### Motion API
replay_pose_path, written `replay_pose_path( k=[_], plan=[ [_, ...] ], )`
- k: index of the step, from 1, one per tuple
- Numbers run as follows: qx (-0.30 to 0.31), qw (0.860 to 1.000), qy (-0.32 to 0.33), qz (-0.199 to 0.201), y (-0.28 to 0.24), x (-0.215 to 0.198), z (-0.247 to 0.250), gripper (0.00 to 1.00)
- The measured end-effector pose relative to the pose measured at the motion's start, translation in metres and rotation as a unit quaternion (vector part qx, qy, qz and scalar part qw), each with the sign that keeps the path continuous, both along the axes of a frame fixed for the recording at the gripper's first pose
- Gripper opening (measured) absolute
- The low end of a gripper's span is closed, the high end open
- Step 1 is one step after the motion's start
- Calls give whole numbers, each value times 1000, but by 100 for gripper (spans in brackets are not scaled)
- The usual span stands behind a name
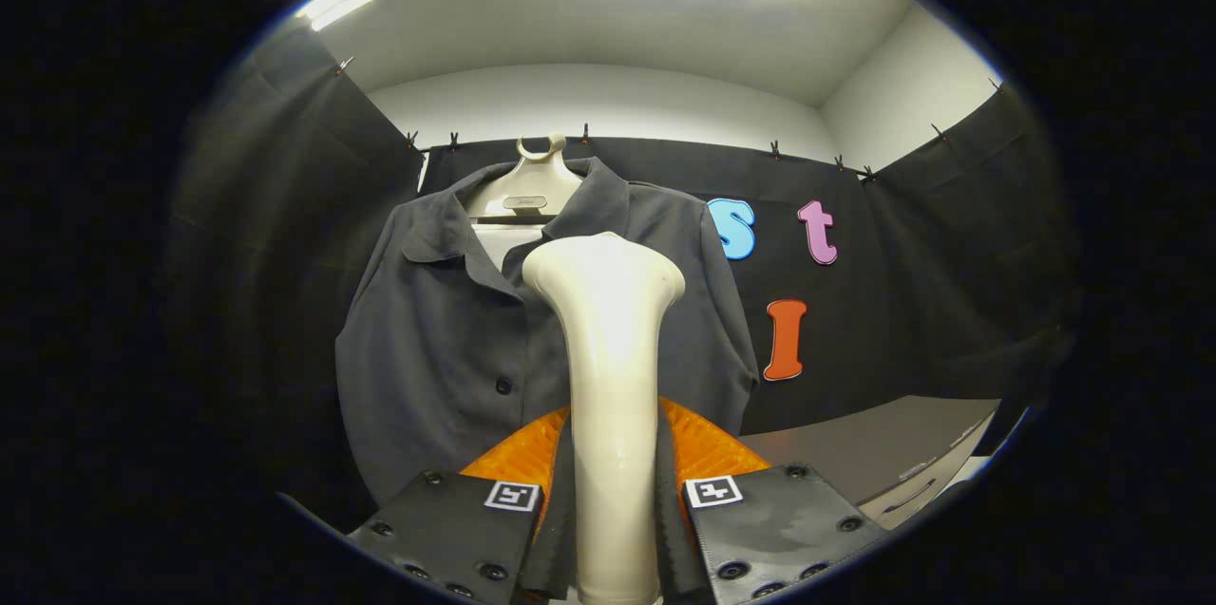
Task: Iron the clothes twice with a garment steamer, once on the left side and once on the right side.
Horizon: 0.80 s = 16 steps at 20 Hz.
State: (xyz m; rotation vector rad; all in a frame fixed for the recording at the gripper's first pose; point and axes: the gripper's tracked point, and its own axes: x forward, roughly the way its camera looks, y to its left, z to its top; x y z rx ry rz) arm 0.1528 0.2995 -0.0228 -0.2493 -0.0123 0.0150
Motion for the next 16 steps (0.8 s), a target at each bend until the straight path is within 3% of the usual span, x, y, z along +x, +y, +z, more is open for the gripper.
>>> replay_pose_path(
  k=[16],
  plan=[
    [-23,998,31,-42,-20,29,-37,42]
  ],
)
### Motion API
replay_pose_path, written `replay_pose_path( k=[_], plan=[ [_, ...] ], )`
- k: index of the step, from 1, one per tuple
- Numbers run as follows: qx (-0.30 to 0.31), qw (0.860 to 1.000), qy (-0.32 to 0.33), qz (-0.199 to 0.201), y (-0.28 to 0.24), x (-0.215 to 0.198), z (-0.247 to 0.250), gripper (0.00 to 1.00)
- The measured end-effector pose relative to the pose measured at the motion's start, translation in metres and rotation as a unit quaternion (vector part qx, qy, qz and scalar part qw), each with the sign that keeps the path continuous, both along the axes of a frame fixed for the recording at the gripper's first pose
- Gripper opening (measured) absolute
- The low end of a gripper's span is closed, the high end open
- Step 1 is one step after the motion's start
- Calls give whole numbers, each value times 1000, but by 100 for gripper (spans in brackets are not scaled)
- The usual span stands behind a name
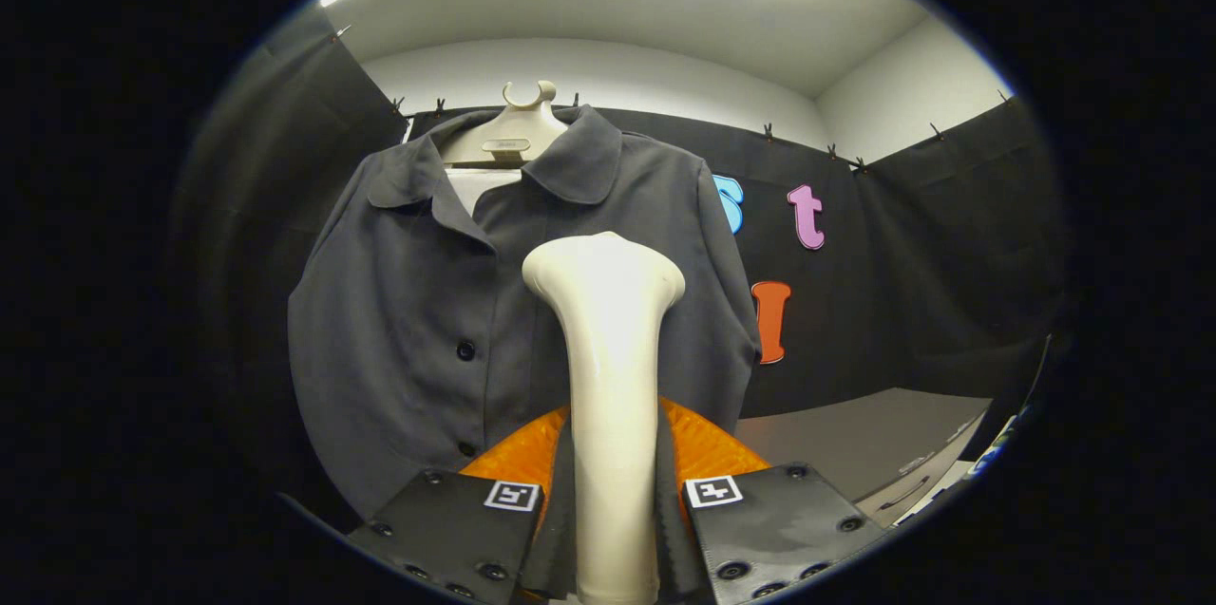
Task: Iron the clothes twice with a garment steamer, once on the left side and once on the right side.
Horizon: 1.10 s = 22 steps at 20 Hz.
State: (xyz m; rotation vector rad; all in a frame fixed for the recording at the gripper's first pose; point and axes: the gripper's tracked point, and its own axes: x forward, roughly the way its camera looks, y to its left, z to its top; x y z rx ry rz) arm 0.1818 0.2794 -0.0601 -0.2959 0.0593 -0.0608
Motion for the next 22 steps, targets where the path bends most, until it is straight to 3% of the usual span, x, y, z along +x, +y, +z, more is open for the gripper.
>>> replay_pose_path(
  k=[22],
  plan=[
    [-11,996,81,-26,-30,-54,-110,42]
  ],
)
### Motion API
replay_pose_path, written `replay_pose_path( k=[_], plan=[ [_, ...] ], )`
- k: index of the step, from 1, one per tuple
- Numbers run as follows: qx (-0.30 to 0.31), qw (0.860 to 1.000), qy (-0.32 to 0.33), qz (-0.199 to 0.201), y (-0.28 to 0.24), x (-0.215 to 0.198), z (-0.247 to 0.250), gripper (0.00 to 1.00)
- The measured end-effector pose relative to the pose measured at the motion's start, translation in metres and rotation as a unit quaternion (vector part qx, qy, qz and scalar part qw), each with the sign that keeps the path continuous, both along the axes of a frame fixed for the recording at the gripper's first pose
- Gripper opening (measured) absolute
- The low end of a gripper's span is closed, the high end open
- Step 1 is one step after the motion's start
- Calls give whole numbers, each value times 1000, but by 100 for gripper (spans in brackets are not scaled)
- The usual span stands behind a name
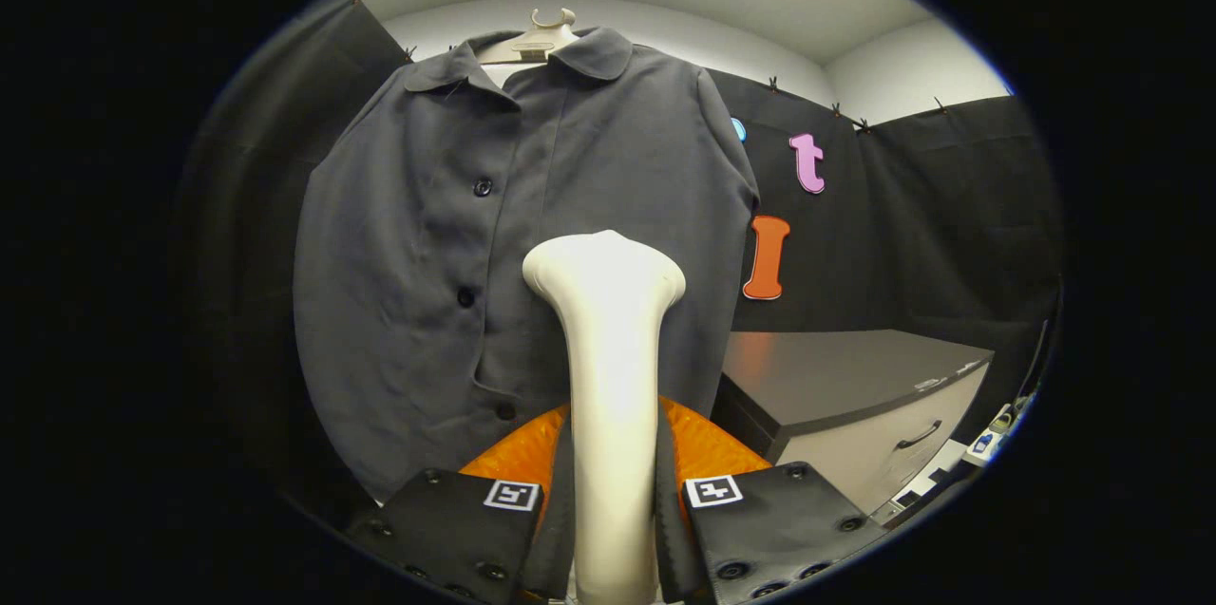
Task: Iron the clothes twice with a garment steamer, once on the left side and once on the right side.
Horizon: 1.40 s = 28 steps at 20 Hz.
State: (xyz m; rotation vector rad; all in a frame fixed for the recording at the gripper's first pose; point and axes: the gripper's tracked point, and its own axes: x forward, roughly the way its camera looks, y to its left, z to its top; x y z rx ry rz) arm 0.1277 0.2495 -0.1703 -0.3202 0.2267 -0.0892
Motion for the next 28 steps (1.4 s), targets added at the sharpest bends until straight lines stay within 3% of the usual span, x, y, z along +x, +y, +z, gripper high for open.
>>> replay_pose_path(
  k=[18,28],
  plan=[
    [-6,998,51,-25,-25,-51,-83,42],
    [7,999,49,-20,-17,-57,-73,42]
  ],
)
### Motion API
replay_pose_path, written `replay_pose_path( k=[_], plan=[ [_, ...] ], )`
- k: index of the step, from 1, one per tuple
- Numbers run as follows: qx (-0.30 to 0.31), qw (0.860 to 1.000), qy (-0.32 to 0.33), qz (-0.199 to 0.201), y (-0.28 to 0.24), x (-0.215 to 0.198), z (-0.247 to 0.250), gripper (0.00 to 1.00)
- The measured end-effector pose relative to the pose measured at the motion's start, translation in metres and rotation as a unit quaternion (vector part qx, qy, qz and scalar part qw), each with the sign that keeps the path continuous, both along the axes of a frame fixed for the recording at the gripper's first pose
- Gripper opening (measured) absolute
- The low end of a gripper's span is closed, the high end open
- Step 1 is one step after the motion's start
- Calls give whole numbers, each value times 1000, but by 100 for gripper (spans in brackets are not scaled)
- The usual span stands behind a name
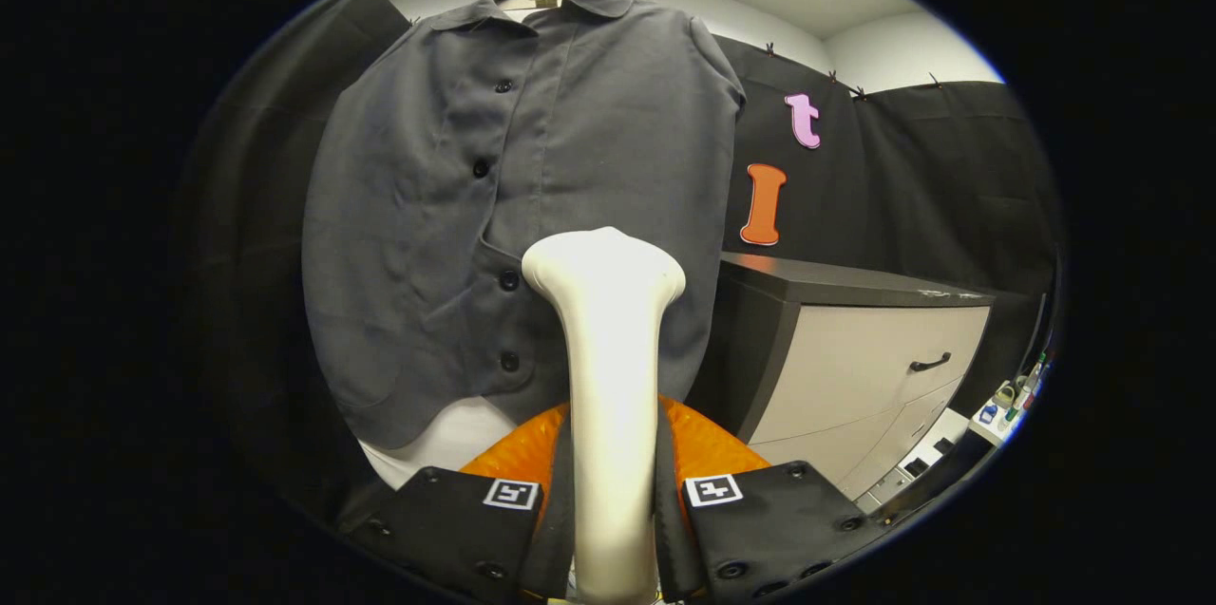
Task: Iron the clothes twice with a garment steamer, once on the left side and once on the right side.
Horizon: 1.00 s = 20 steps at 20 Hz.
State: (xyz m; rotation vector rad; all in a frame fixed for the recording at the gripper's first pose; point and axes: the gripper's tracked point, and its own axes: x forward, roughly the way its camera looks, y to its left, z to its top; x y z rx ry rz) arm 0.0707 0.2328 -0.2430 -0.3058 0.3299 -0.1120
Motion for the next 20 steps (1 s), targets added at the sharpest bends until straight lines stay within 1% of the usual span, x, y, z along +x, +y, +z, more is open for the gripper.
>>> replay_pose_path(
  k=[5,11,14,20],
  plan=[
    [5,998,-53,23,25,6,56,42],
    [8,991,-115,62,63,14,127,42],
    [14,989,-122,81,84,27,149,42],
    [29,985,-123,117,126,53,165,42]
  ],
)
